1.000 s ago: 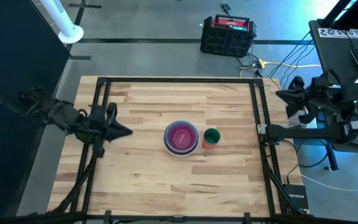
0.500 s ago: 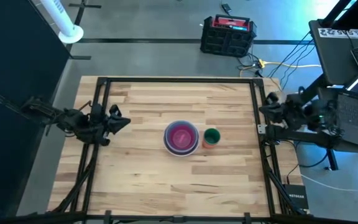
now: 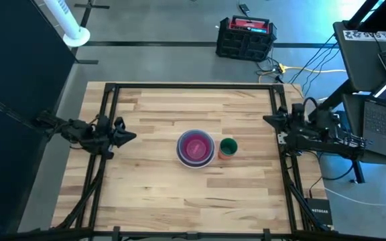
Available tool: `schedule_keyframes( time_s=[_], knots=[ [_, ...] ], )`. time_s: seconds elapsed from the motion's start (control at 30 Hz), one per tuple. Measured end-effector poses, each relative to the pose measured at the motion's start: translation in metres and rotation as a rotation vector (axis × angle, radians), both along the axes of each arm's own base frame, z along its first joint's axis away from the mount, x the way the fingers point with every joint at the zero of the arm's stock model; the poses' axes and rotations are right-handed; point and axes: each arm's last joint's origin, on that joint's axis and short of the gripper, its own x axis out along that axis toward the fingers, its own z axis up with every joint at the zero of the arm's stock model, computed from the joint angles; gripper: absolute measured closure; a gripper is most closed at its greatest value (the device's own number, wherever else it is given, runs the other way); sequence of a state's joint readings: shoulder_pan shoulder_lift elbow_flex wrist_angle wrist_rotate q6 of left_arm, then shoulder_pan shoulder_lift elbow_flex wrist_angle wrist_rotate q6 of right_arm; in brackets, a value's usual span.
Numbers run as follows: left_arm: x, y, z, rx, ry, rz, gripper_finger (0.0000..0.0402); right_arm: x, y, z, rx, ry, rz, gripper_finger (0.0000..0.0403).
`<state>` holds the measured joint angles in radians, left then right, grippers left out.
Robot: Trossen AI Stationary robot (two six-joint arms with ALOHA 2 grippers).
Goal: Nest bowls inside each other
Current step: Return to Home Position
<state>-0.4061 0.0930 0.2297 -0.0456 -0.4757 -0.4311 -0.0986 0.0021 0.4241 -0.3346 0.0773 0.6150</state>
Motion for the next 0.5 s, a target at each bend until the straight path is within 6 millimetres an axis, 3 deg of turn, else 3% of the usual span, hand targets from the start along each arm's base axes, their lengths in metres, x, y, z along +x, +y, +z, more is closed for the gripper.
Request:
schedule_keyframes(
  time_s=[0.37,0.5],
  knots=[
    [-0.004,0.001,-0.026,0.207,0.119,-0.004,0.0401,0.006,0.003,0.002,-0.132,-0.107,0.105,0.0403],
    [0.003,-0.004,-0.04,0.215,0.063,-0.094,0.0401,0.01,0.005,0.003,-0.233,-0.239,0.164,0.0403]
  ],
)
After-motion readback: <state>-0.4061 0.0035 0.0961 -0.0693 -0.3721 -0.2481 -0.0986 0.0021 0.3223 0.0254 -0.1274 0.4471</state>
